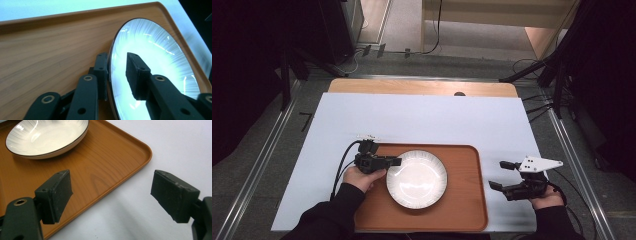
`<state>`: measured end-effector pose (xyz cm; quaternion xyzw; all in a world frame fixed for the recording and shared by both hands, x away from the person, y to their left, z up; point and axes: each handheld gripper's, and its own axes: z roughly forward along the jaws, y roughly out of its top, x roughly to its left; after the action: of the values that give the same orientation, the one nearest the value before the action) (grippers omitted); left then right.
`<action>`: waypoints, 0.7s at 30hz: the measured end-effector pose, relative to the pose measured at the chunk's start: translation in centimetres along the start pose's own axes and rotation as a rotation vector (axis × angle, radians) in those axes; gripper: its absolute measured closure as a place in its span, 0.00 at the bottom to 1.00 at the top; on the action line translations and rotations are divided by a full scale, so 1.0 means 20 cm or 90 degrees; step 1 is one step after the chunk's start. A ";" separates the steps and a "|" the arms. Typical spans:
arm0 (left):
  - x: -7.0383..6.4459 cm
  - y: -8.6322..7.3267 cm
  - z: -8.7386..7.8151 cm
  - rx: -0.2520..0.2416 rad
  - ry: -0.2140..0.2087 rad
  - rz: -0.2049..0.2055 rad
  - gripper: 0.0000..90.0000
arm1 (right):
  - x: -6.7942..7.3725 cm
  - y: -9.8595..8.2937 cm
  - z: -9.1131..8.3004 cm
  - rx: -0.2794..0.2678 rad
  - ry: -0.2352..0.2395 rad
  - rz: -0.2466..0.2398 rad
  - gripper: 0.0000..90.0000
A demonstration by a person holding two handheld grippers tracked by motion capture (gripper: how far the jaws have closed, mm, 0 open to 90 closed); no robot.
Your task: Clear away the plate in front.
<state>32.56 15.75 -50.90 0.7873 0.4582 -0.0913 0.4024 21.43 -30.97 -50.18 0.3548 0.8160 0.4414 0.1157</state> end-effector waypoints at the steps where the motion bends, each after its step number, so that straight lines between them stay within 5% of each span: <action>1: 0.00 0.00 0.00 -0.002 -0.002 -0.001 0.75 | 0.00 0.00 0.00 0.001 0.000 0.000 0.20; 13: 0.00 0.03 -0.07 0.000 -0.049 0.007 0.55 | 0.00 0.00 0.00 0.005 0.001 0.000 0.20; 21: -0.03 0.03 -0.08 0.038 -0.018 0.066 0.46 | 0.00 0.00 0.00 0.006 0.001 -0.003 0.20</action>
<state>32.26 16.32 -49.15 0.8201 0.4085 -0.0948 0.3893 21.42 -30.88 -50.25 0.3532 0.8188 0.4378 0.1146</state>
